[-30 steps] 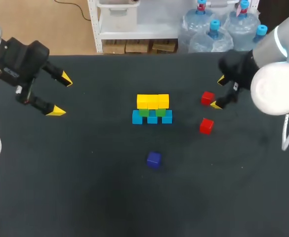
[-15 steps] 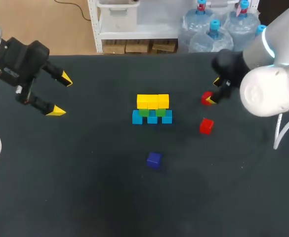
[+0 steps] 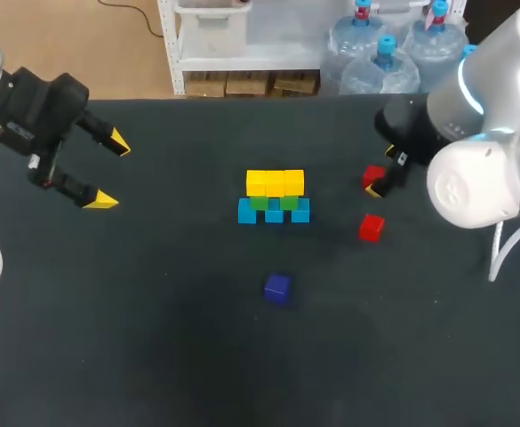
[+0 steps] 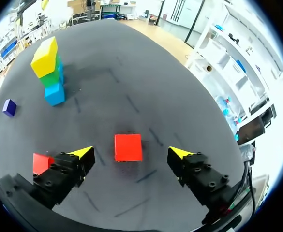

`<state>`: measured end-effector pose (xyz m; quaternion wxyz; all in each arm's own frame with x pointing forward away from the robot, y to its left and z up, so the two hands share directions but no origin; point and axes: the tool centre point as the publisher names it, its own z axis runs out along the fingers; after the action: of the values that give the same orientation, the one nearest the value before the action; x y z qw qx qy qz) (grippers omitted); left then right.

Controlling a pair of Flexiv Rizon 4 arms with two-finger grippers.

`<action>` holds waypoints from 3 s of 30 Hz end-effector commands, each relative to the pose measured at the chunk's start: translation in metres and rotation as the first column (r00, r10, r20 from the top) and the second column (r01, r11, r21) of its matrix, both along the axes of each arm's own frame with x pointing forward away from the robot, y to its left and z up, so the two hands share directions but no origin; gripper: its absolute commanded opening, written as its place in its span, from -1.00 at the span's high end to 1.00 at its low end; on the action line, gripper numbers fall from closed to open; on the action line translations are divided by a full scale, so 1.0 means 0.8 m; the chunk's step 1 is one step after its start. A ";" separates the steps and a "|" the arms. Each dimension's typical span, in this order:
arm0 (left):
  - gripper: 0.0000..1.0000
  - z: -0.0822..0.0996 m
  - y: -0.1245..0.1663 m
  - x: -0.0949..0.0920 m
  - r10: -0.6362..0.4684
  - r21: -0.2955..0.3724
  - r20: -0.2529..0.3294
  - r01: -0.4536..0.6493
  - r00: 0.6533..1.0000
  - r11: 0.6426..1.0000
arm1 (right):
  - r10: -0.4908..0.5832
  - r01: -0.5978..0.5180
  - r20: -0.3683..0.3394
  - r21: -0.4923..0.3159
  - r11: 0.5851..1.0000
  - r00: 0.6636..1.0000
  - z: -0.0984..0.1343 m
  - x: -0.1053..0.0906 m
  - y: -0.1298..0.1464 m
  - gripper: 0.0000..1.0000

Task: Place the blue cubes, place green cubes on the blue cubes, place the yellow cubes on the green cubes, then place the red cubes on the yellow cubes, and place purple cube on the red cubes.

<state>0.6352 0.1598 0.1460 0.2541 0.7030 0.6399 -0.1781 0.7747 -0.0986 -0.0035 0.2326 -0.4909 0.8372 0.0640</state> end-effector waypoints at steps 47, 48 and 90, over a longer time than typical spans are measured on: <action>-1.00 -0.001 0.001 0.000 -0.001 -0.004 0.003 0.001 1.000 1.000 | 0.447 -0.447 0.011 -0.020 0.894 0.894 0.151 -0.040 0.024 1.00; -1.00 -0.001 0.001 0.000 -0.001 -0.004 0.003 0.001 1.000 1.000 | 0.448 -0.448 0.011 -0.022 0.894 0.894 0.155 -0.040 0.026 1.00; -1.00 -0.001 0.001 0.000 -0.001 -0.004 0.003 0.001 1.000 1.000 | 0.429 -0.428 0.048 -0.034 0.903 0.902 0.153 -0.092 0.215 1.00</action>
<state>0.6352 0.1598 0.1459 0.2542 0.7030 0.6399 -0.1782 0.7006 0.0687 0.1199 0.2316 -0.6688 0.7001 0.0942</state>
